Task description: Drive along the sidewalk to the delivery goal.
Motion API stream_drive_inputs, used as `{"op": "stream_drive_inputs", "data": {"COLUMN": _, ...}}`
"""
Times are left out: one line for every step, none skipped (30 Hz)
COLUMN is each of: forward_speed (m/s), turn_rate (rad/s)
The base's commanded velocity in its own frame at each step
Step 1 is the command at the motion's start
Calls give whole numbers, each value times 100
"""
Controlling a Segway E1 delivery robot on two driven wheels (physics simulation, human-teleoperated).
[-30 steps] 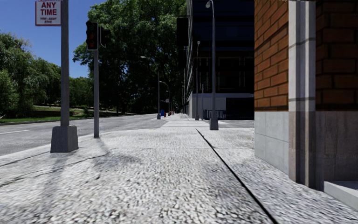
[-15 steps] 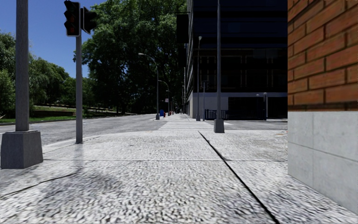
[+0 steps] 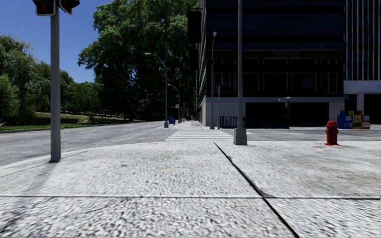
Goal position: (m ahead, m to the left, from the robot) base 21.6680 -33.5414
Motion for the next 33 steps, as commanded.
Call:
{"op": "stream_drive_inputs", "data": {"forward_speed": 200, "turn_rate": 0}}
{"op": "stream_drive_inputs", "data": {"forward_speed": 200, "turn_rate": 0}}
{"op": "stream_drive_inputs", "data": {"forward_speed": 200, "turn_rate": 0}}
{"op": "stream_drive_inputs", "data": {"forward_speed": 200, "turn_rate": 0}}
{"op": "stream_drive_inputs", "data": {"forward_speed": 200, "turn_rate": 0}}
{"op": "stream_drive_inputs", "data": {"forward_speed": 200, "turn_rate": 0}}
{"op": "stream_drive_inputs", "data": {"forward_speed": 200, "turn_rate": 0}}
{"op": "stream_drive_inputs", "data": {"forward_speed": 200, "turn_rate": 0}}
{"op": "stream_drive_inputs", "data": {"forward_speed": 200, "turn_rate": 0}}
{"op": "stream_drive_inputs", "data": {"forward_speed": 200, "turn_rate": 0}}
{"op": "stream_drive_inputs", "data": {"forward_speed": 200, "turn_rate": 0}}
{"op": "stream_drive_inputs", "data": {"forward_speed": 200, "turn_rate": 0}}
{"op": "stream_drive_inputs", "data": {"forward_speed": 200, "turn_rate": 0}}
{"op": "stream_drive_inputs", "data": {"forward_speed": 200, "turn_rate": 0}}
{"op": "stream_drive_inputs", "data": {"forward_speed": 200, "turn_rate": 0}}
{"op": "stream_drive_inputs", "data": {"forward_speed": 200, "turn_rate": 0}}
{"op": "stream_drive_inputs", "data": {"forward_speed": 200, "turn_rate": 0}}
{"op": "stream_drive_inputs", "data": {"forward_speed": 200, "turn_rate": 0}}
{"op": "stream_drive_inputs", "data": {"forward_speed": 200, "turn_rate": 0}}
{"op": "stream_drive_inputs", "data": {"forward_speed": 200, "turn_rate": 0}}
{"op": "stream_drive_inputs", "data": {"forward_speed": 200, "turn_rate": 0}}
{"op": "stream_drive_inputs", "data": {"forward_speed": 200, "turn_rate": 0}}
{"op": "stream_drive_inputs", "data": {"forward_speed": 200, "turn_rate": 0}}
{"op": "stream_drive_inputs", "data": {"forward_speed": 200, "turn_rate": 0}}
{"op": "stream_drive_inputs", "data": {"forward_speed": 200, "turn_rate": 0}}
{"op": "stream_drive_inputs", "data": {"forward_speed": 200, "turn_rate": 0}}
{"op": "stream_drive_inputs", "data": {"forward_speed": 200, "turn_rate": 0}}
{"op": "stream_drive_inputs", "data": {"forward_speed": 200, "turn_rate": 0}}
{"op": "stream_drive_inputs", "data": {"forward_speed": 200, "turn_rate": 0}}
{"op": "stream_drive_inputs", "data": {"forward_speed": 200, "turn_rate": 0}}
{"op": "stream_drive_inputs", "data": {"forward_speed": 200, "turn_rate": 0}}
{"op": "stream_drive_inputs", "data": {"forward_speed": 200, "turn_rate": 0}}
{"op": "stream_drive_inputs", "data": {"forward_speed": 200, "turn_rate": 0}}
